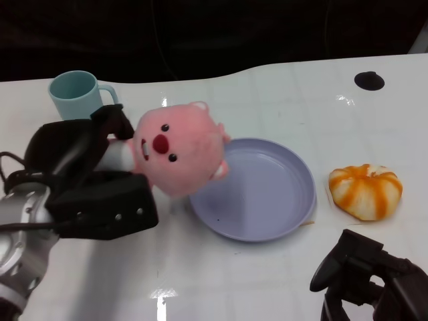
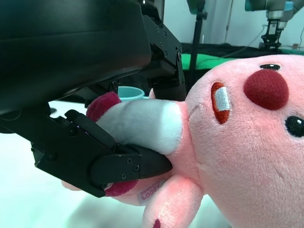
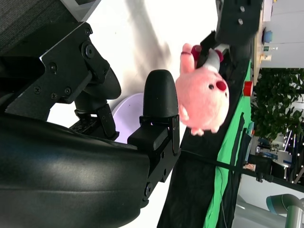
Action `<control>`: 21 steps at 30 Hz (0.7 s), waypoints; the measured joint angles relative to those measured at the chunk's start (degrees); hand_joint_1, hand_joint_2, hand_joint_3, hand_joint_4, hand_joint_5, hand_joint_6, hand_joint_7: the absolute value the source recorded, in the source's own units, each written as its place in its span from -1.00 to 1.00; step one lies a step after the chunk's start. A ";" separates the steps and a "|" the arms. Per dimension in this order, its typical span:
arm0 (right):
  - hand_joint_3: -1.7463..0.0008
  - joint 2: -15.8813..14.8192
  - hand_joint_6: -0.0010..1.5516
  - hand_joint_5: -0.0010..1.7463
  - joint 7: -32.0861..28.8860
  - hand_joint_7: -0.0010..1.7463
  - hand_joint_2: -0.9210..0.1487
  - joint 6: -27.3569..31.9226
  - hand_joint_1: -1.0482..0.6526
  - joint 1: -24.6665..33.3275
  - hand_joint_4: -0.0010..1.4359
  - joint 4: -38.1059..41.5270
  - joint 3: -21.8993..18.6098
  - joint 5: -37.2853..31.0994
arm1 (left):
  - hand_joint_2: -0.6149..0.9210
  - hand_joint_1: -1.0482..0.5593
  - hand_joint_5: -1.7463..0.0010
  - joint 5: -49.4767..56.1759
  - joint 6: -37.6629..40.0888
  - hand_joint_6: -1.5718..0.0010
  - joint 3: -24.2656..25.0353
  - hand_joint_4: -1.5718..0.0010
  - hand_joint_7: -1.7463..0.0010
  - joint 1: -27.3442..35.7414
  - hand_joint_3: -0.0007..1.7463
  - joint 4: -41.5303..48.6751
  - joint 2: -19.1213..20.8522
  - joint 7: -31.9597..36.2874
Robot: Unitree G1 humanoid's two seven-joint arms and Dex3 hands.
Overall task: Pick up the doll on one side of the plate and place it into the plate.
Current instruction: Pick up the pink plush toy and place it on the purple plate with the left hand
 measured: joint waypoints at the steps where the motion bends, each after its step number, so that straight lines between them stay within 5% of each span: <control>1: -0.60 0.01 -0.23 1.00 -0.05 0.79 -0.10 0.00 0.37 -0.01 0.03 0.00 0.03 -0.05 | 0.47 0.04 -1.00 -0.12 0.27 0.10 -0.17 -0.17 -1.00 -0.63 0.14 0.00 -0.70 -0.54; 8: -0.60 0.04 -0.24 1.00 -0.09 0.79 -0.10 0.00 0.36 0.07 0.02 -0.17 0.32 -0.25 | 0.55 0.03 -1.00 0.10 4.10 0.10 -3.06 -0.16 -1.00 -4.79 -0.01 0.55 -5.89 -3.81; 17: -0.60 0.04 -0.24 1.00 0.11 0.80 -0.06 -0.05 0.34 0.16 0.02 -0.21 0.62 -0.09 | 0.55 0.04 -1.00 1.36 5.19 0.08 -7.04 -0.18 -1.00 -9.37 0.07 6.86 -11.25 -4.42; 21: -0.60 0.04 -0.23 1.00 0.08 0.80 -0.06 -0.06 0.34 0.28 0.02 -0.22 1.05 -0.21 | 0.60 0.03 -1.00 1.77 5.30 0.13 -8.82 -0.15 -1.00 -10.97 -0.08 10.06 -13.16 -4.42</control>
